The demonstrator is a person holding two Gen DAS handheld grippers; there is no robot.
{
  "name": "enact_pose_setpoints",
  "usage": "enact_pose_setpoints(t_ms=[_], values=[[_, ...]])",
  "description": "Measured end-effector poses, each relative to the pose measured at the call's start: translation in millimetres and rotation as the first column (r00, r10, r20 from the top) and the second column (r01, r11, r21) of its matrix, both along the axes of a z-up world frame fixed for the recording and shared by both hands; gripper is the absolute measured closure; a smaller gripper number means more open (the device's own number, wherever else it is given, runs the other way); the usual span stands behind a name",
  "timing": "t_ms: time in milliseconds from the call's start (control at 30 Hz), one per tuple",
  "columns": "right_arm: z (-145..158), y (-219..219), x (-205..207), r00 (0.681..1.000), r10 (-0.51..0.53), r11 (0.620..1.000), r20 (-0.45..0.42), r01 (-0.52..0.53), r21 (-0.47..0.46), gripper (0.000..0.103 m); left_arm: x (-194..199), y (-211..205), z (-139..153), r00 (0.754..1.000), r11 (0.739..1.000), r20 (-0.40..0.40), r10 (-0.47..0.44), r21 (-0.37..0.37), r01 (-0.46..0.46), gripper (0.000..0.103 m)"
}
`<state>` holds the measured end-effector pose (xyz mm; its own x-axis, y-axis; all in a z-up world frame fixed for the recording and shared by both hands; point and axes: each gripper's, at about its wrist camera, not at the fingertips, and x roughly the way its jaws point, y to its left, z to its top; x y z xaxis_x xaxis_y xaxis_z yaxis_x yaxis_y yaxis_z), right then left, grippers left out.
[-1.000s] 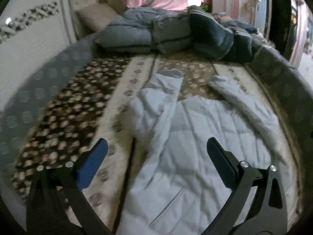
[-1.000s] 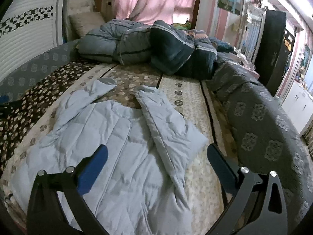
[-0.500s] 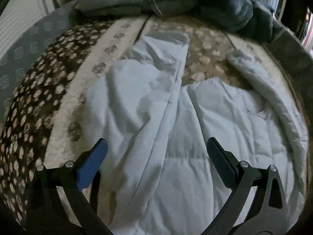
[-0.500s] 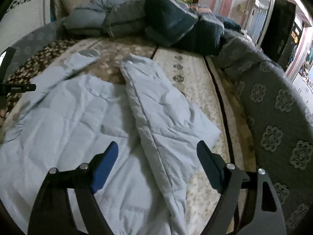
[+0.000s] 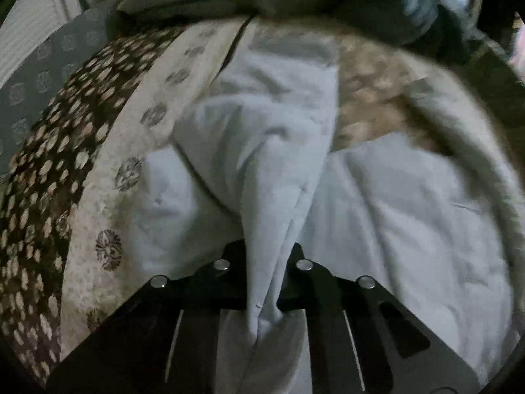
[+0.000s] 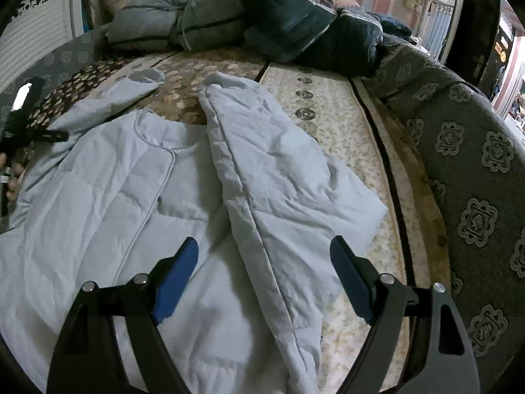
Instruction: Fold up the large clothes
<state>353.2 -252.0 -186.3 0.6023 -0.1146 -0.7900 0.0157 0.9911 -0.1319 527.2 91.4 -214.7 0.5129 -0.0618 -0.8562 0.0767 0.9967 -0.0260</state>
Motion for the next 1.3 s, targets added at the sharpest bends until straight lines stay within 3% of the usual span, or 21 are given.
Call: enact_pose_setpoints(t_ms=[67, 100, 200, 300, 367, 433, 533, 667, 733, 767, 833, 867, 900, 1033, 1167, 1300], values=[[4, 0, -5, 1.0, 0.0, 1.0, 0.004, 0.0, 0.015, 0.02, -26, -11, 12, 0.995, 0.996, 0.031, -0.093, 0.009, 0.093, 0.098], [6, 2, -8, 1.0, 0.001, 1.0, 0.01, -0.001, 0.017, 0.02, -49, -26, 14, 0.983, 0.982, 0.033, -0.182, 0.059, 0.179, 0.098], [17, 9, -20, 0.999, 0.008, 1.0, 0.031, -0.008, 0.01, 0.02, -115, -57, 12, 0.926, 0.914, 0.008, -0.377, 0.162, 0.371, 0.098], [25, 14, -27, 0.999, 0.013, 1.0, 0.031, -0.013, 0.007, 0.02, -164, -55, 14, 0.891, 0.882, -0.031, -0.453, 0.126, 0.453, 0.098], [36, 19, -35, 0.999, 0.023, 1.0, 0.043, -0.023, 0.002, 0.02, -190, -44, 17, 0.874, 0.864, -0.048, -0.483, 0.14, 0.484, 0.098], [45, 25, -42, 0.998, 0.038, 0.999, 0.059, -0.038, 0.006, 0.02, -195, -25, 19, 0.892, 0.879, -0.05, -0.448, 0.158, 0.45, 0.096], [42, 31, -44, 0.998, 0.047, 0.999, 0.035, -0.047, 0.006, 0.02, -191, 15, 15, 0.942, 0.936, -0.063, -0.329, 0.109, 0.334, 0.09], [31, 36, -42, 0.999, 0.052, 0.998, 0.005, -0.052, 0.037, 0.02, -174, 33, 22, 0.977, 0.977, -0.035, -0.21, 0.04, 0.212, 0.083], [25, 40, -41, 0.998, 0.065, 0.998, -0.012, -0.065, 0.022, 0.02, -173, 30, 29, 0.984, 0.984, -0.023, -0.177, 0.016, 0.178, 0.061], [22, 41, -40, 0.997, 0.074, 0.997, -0.019, -0.073, 0.011, 0.02, -177, 26, 30, 0.986, 0.986, -0.013, -0.165, 0.03, 0.165, 0.052], [18, 42, -37, 0.996, 0.08, 0.997, -0.031, -0.081, -0.006, 0.02, -186, 15, 37, 0.993, 0.989, 0.028, -0.113, 0.1, 0.11, 0.023], [17, 42, -37, 0.996, 0.079, 0.997, -0.03, -0.079, -0.005, 0.02, -189, 12, 39, 0.994, 0.99, 0.042, -0.104, 0.103, 0.1, 0.018], [16, 42, -37, 0.996, 0.078, 0.997, -0.029, -0.078, 0.002, 0.02, -193, 5, 41, 0.993, 0.992, 0.061, -0.102, 0.082, 0.097, 0.006], [21, 45, -30, 0.996, 0.089, 0.994, -0.014, -0.088, 0.064, 0.02, -193, -21, 52, 0.989, 0.993, 0.098, -0.114, 0.019, 0.113, 0.003], [21, 67, -10, 0.986, 0.166, 0.985, 0.007, -0.166, 0.052, 0.02, -188, -40, 77, 0.981, 0.995, 0.171, -0.091, 0.066, 0.081, 0.003], [-5, 87, 22, 0.974, 0.228, 0.973, 0.003, -0.228, 0.026, 0.02, -178, -2, 84, 0.986, 0.989, 0.165, -0.033, 0.145, 0.009, 0.003]])
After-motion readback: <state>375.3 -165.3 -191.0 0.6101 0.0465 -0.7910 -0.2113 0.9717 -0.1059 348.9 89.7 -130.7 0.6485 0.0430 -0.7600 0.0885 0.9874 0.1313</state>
